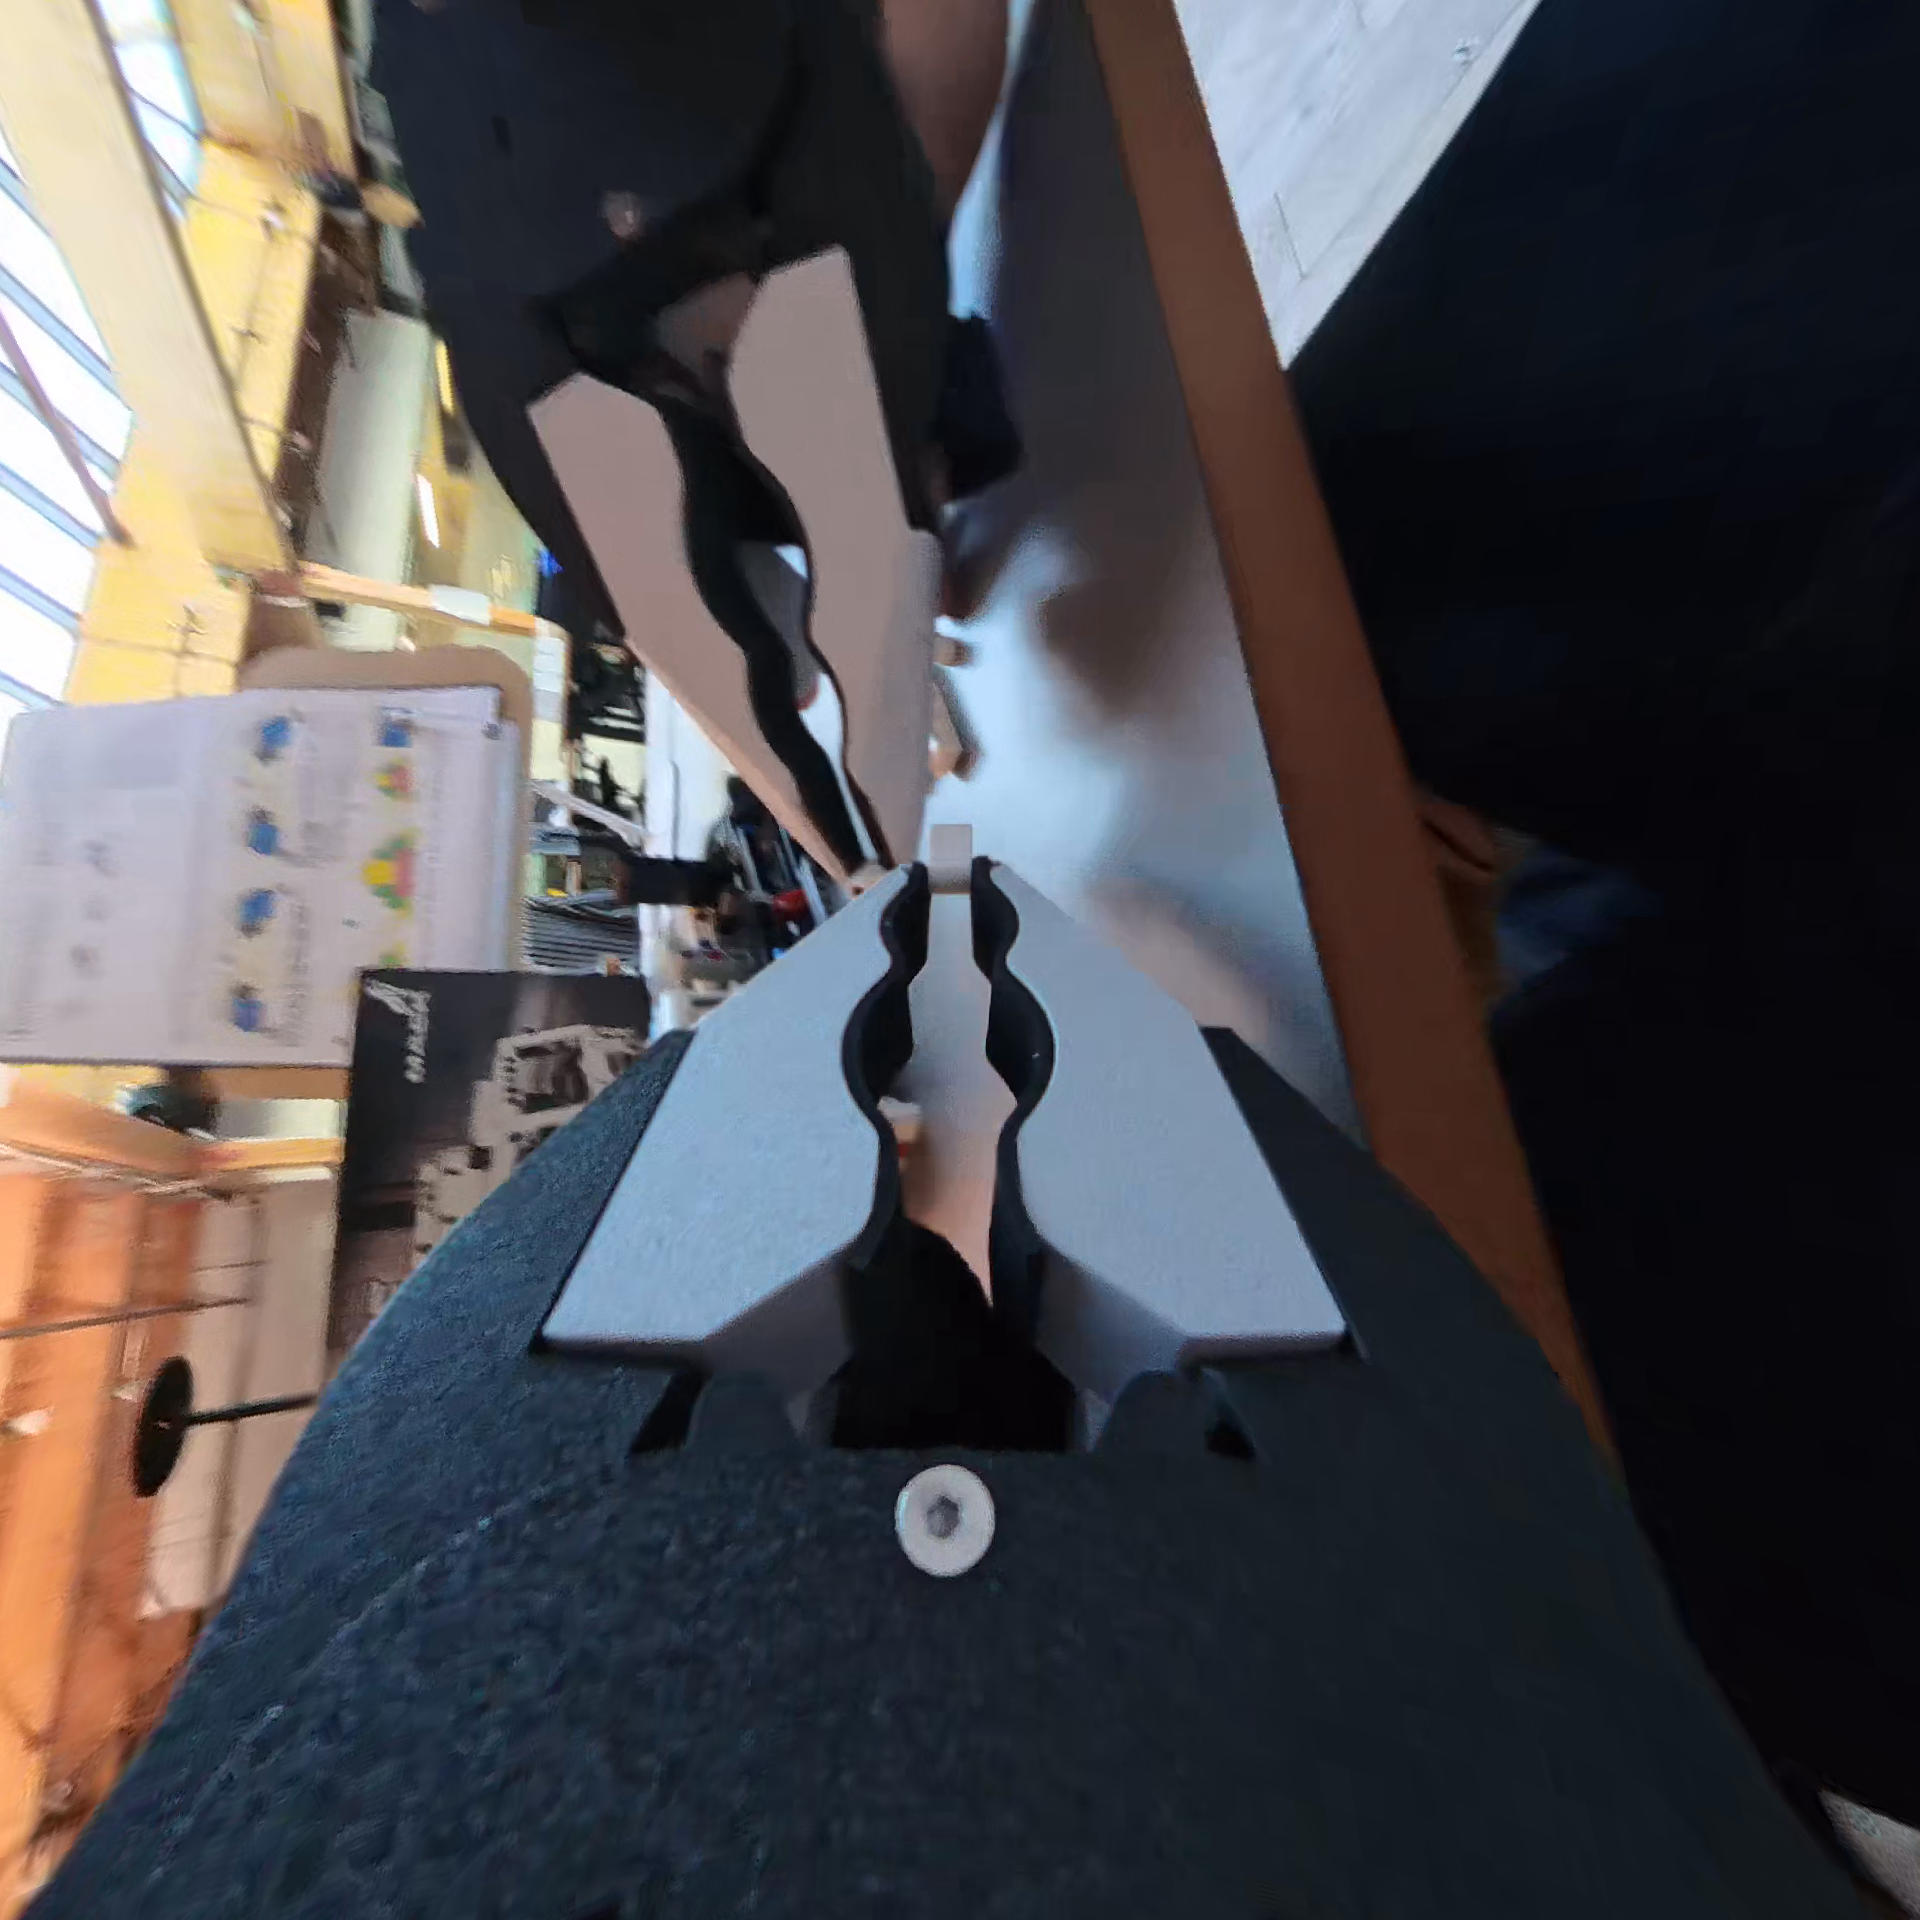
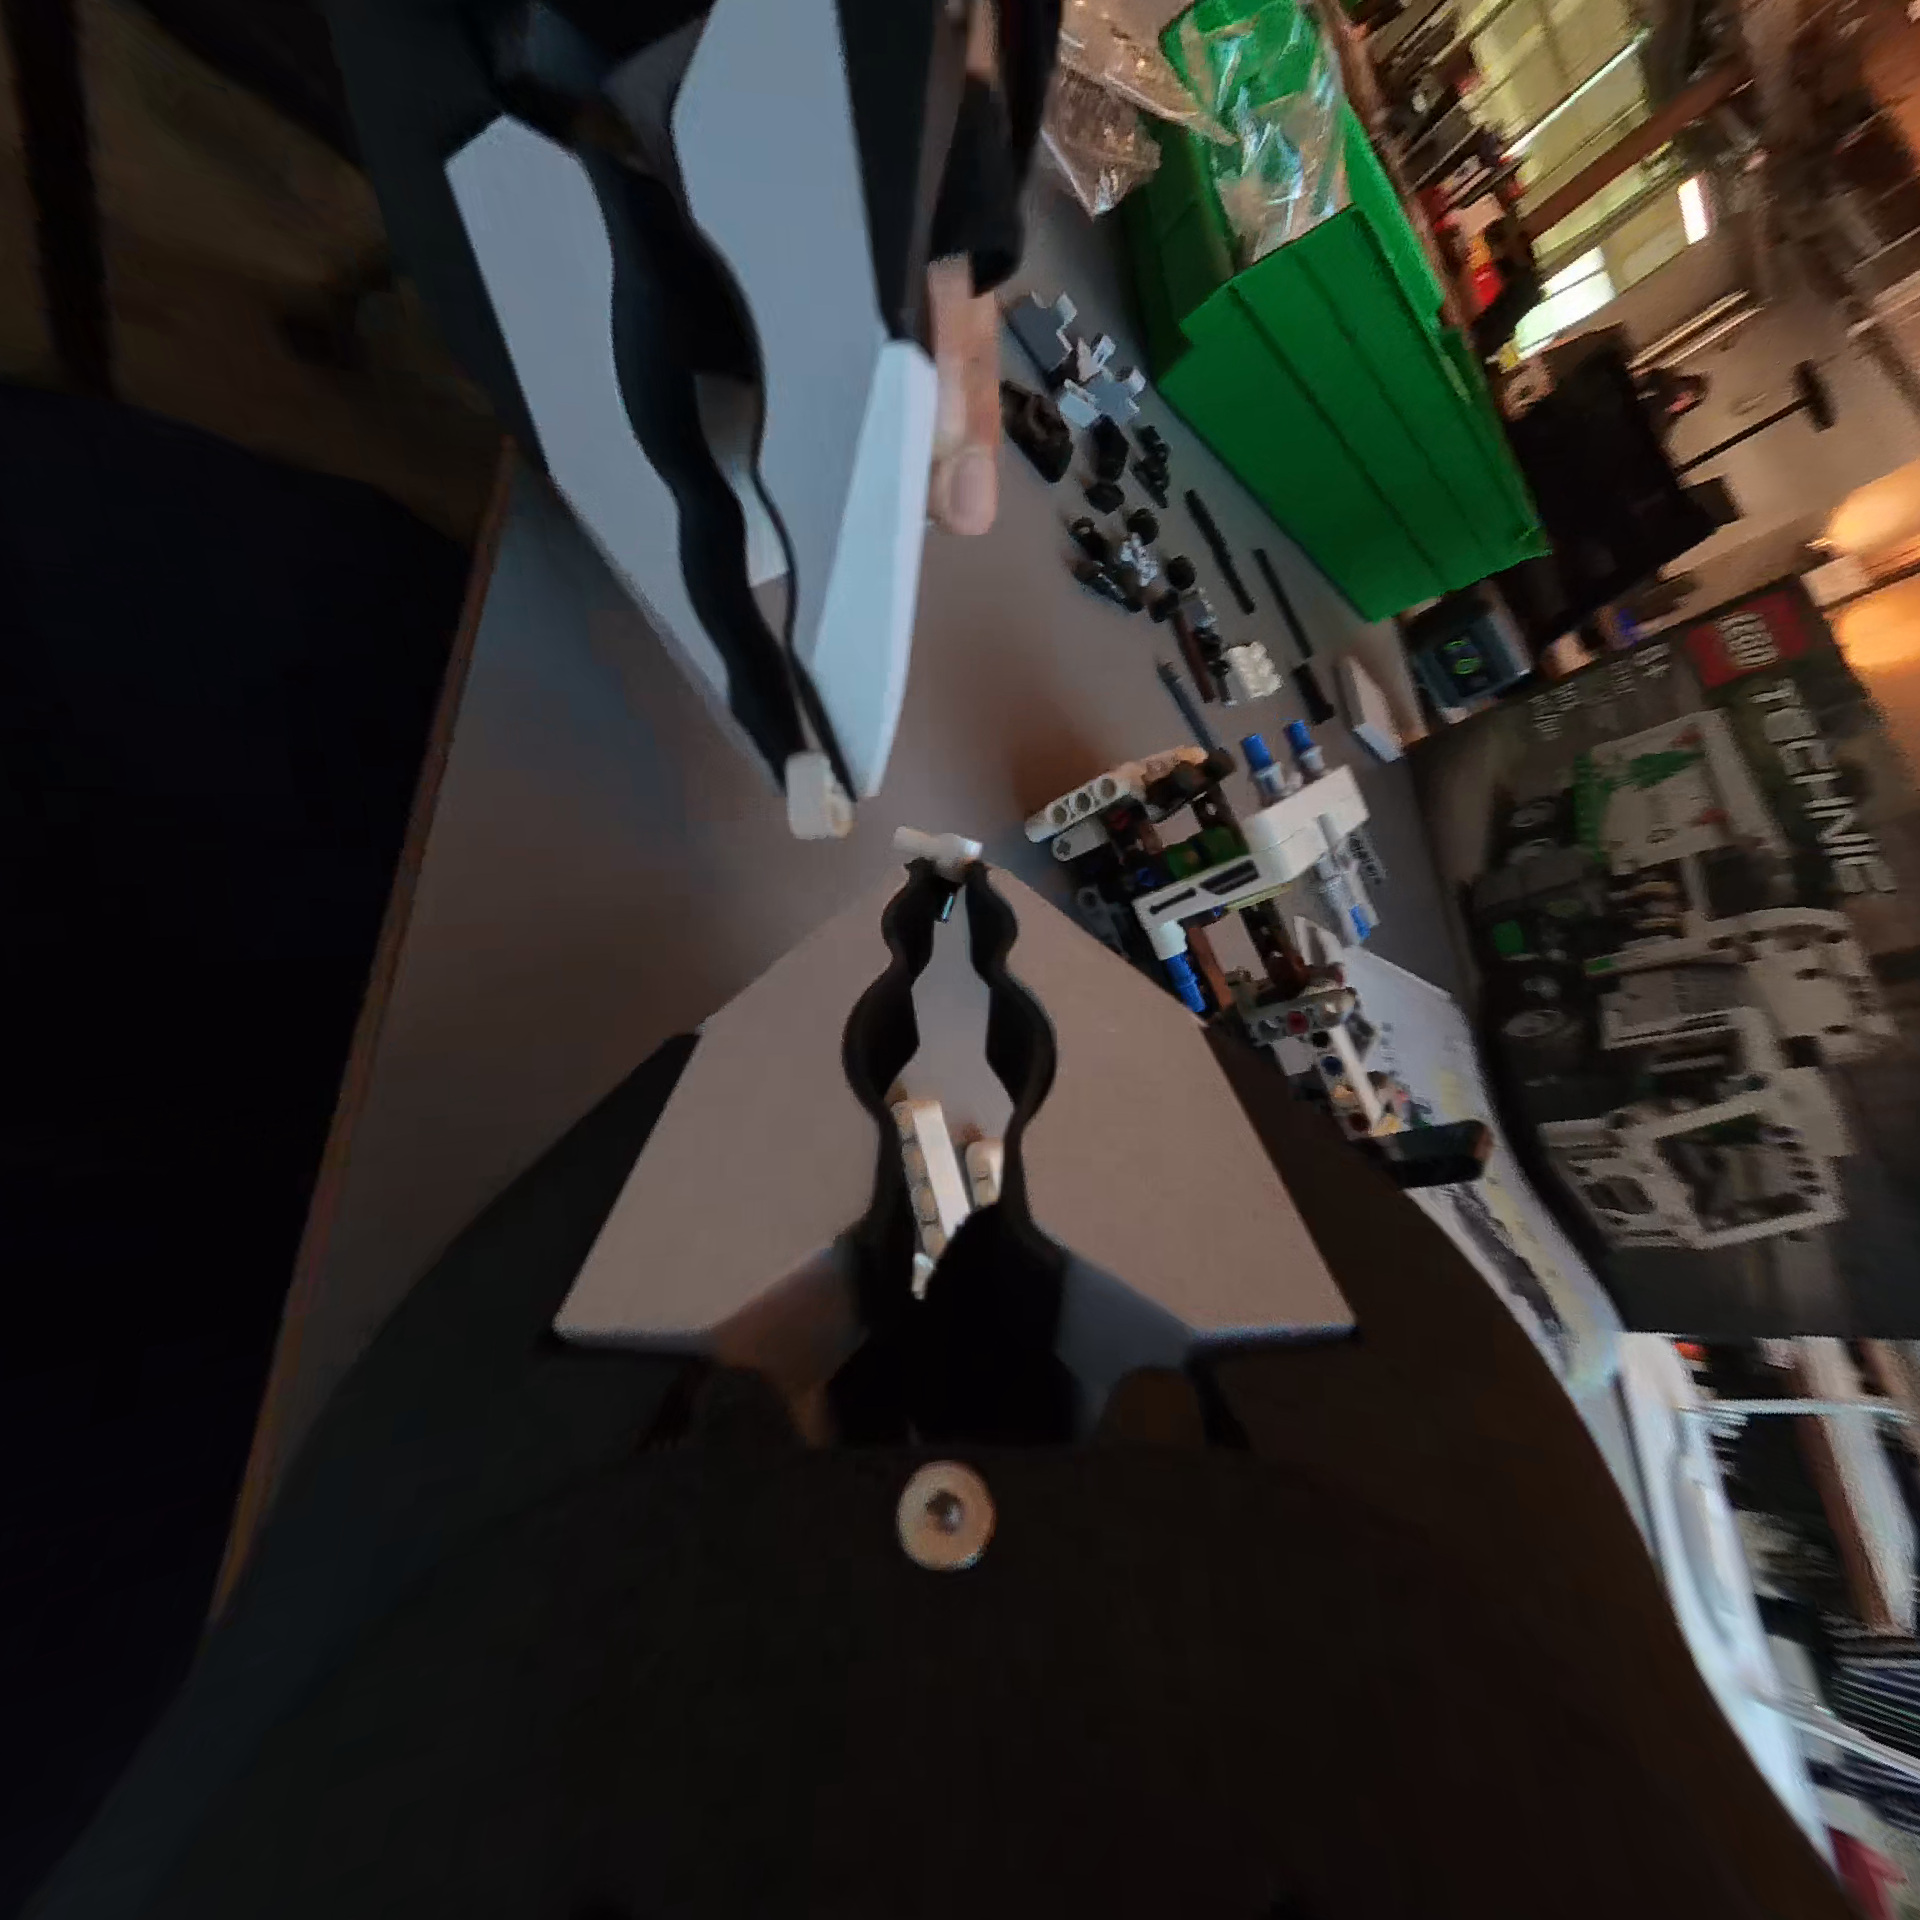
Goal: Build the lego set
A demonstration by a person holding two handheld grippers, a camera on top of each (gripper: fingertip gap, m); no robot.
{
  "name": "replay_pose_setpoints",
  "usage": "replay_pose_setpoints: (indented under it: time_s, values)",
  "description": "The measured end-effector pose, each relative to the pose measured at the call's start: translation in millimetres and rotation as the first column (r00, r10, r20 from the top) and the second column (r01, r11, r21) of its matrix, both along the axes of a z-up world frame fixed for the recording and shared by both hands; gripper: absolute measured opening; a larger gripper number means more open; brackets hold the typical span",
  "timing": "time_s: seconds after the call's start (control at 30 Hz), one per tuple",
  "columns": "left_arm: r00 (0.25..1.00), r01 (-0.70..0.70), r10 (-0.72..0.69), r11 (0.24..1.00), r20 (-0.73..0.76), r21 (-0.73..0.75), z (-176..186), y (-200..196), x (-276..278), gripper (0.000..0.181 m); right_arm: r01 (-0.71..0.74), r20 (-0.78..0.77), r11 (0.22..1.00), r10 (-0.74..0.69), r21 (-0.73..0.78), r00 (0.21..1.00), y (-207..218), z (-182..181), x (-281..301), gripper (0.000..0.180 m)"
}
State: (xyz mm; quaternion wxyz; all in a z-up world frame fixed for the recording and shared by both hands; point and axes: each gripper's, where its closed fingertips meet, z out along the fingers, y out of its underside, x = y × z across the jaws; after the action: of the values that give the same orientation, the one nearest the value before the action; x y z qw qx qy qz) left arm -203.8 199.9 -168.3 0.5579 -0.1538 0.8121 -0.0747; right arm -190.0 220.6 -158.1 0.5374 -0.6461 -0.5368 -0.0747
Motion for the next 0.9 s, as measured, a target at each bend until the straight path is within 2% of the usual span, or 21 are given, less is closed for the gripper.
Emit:
replay_pose_setpoints:
  time_s: [0.13, 0.27, 0.37, 0.43, 0.57, 0.63, 0.77, 0.83, 0.9]
  values:
    - [0.996, 0.038, -0.055, 0.975, 0.074, 0.22, 13.7, 9.9, 15.0, 0.004, 0.124, 0.077, 0.97, -0.143, 0.208, 0.987, 1.8, 15.0, 17.4, 0.005]
    - [0.991, 0.067, -0.092, 0.969, 0.094, 0.239, 13.9, 16.1, 32.1, 0.004, 0.245, 0.055, 0.914, -0.277, 0.325, 0.959, -3.3, 36.4, 39.8, 0.004]
    - [0.985, 0.079, -0.124, 0.943, 0.12, 0.323, 10.7, 18.8, 46.1, 0.004, 0.27, 0.132, 0.882, -0.343, 0.386, 0.93, -11.0, 32.6, 50.1, 0.004]
    - [0.978, 0.099, -0.151, 0.942, 0.142, 0.32, 12.4, 14.8, 53.9, 0.004, 0.319, 0.133, 0.847, -0.408, 0.425, 0.903, -17.0, 31.0, 60.0, 0.005]
    - [0.971, 0.125, -0.165, 0.968, 0.174, 0.219, 20.6, 4.0, 63.0, 0.004, 0.455, -0.036, 0.77, -0.493, 0.448, 0.869, -25.6, 45.0, 83.1, 0.004]
    - [0.974, 0.124, -0.15, 0.98, 0.168, 0.154, 27.2, 0.7, 61.7, 0.004, 0.513, -0.129, 0.758, -0.508, 0.402, 0.852, -22.8, 50.9, 94.7, 0.005]
    - [0.986, 0.161, -0.153, 0.975, 0.066, -0.151, 29.4, -9.5, 47.9, 0.005, 0.526, -0.196, 0.784, -0.488, 0.329, 0.851, -21.1, 50.1, 99.6, 0.005]
    - [0.982, 0.179, -0.19, 0.939, -0.007, -0.295, 24.2, -13.4, 41.2, 0.005, 0.473, -0.18, 0.831, -0.438, 0.293, 0.881, -20.3, 43.6, 90.5, 0.005]
    - [0.974, 0.178, -0.219, 0.889, -0.05, -0.422, 23.9, -14.1, 37.7, 0.005, 0.465, -0.186, 0.846, -0.428, 0.262, 0.884, -19.6, 40.7, 89.0, 0.004]
